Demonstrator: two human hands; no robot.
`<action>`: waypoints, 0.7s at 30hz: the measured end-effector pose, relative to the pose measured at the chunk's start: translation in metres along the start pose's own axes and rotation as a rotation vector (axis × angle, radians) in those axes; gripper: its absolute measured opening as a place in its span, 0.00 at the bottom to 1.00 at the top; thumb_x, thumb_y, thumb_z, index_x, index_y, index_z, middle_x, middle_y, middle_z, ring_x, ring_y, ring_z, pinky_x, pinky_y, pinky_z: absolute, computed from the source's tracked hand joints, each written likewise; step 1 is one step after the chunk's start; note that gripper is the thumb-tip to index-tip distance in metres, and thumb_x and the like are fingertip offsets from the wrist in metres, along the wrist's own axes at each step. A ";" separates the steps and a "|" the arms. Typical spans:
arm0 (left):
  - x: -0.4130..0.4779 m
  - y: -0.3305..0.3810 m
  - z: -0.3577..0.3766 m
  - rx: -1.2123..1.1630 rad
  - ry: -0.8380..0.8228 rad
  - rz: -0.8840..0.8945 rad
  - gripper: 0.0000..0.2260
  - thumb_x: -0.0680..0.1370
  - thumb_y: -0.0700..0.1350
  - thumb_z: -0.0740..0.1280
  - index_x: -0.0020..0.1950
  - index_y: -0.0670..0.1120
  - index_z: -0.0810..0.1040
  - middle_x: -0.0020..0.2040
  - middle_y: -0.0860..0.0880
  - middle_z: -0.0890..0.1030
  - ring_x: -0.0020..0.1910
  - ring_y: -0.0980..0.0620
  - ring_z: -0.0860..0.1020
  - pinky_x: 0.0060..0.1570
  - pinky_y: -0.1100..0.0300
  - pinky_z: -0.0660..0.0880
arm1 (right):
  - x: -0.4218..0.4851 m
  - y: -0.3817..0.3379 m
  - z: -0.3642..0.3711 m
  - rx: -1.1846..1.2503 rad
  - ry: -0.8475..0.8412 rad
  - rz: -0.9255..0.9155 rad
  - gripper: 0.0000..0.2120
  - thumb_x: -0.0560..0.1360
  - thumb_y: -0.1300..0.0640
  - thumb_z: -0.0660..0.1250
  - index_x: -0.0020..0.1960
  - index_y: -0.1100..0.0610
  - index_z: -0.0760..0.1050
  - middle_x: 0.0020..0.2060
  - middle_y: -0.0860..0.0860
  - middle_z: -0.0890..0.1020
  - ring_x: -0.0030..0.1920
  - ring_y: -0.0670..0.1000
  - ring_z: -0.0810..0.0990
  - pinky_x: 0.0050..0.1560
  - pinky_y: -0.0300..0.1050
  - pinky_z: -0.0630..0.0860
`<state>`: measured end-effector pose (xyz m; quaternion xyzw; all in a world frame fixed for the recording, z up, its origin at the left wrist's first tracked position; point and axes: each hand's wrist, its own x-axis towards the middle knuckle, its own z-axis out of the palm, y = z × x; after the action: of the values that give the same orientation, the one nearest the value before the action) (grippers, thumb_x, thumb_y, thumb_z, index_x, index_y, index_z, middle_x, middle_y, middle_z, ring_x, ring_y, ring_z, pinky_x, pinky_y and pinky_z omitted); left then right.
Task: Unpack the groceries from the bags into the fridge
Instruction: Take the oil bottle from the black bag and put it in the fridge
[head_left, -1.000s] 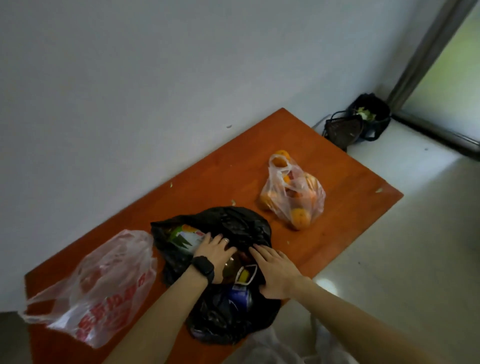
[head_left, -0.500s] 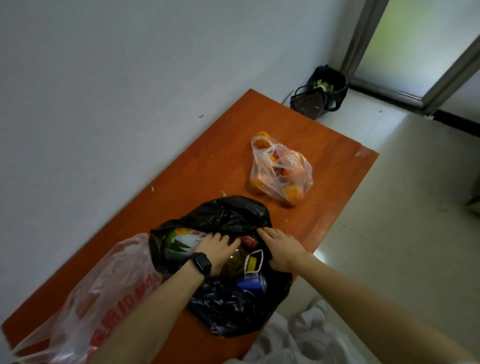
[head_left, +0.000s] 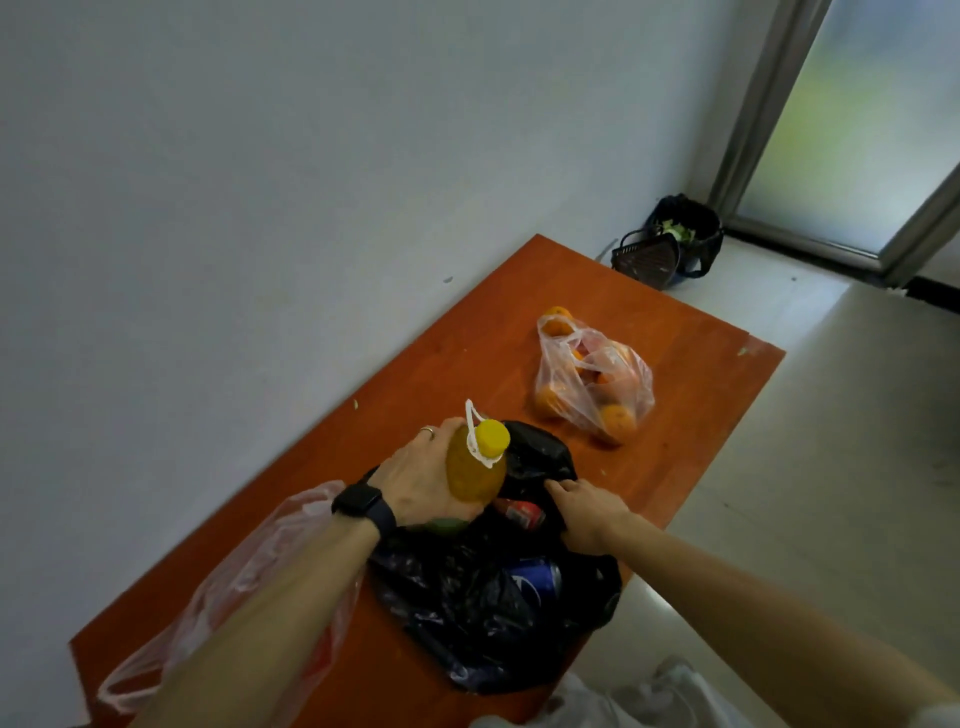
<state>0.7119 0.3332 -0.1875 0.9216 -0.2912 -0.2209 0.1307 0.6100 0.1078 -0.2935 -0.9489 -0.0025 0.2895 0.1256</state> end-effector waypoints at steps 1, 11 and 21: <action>-0.002 -0.001 -0.004 -0.090 0.043 -0.009 0.48 0.57 0.72 0.75 0.72 0.60 0.59 0.60 0.54 0.75 0.55 0.51 0.77 0.53 0.49 0.78 | 0.000 0.000 -0.002 0.009 0.007 -0.006 0.40 0.74 0.52 0.68 0.80 0.55 0.53 0.69 0.55 0.71 0.67 0.58 0.71 0.56 0.52 0.77; -0.015 0.036 -0.056 -0.403 0.351 -0.038 0.41 0.57 0.70 0.77 0.66 0.63 0.66 0.60 0.60 0.79 0.57 0.57 0.78 0.59 0.54 0.77 | -0.046 0.001 -0.055 0.562 0.235 -0.173 0.43 0.67 0.37 0.73 0.77 0.47 0.62 0.70 0.48 0.74 0.69 0.48 0.73 0.65 0.46 0.73; 0.013 0.127 -0.124 -0.902 0.470 0.098 0.39 0.55 0.66 0.78 0.62 0.52 0.76 0.55 0.54 0.83 0.52 0.57 0.82 0.53 0.56 0.79 | -0.113 0.003 -0.112 1.003 0.581 -0.263 0.61 0.55 0.37 0.84 0.76 0.31 0.48 0.76 0.45 0.62 0.74 0.46 0.66 0.73 0.52 0.68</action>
<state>0.7209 0.2382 -0.0368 0.7833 -0.1725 -0.1049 0.5879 0.5769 0.0693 -0.1428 -0.8059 0.0517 -0.0342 0.5887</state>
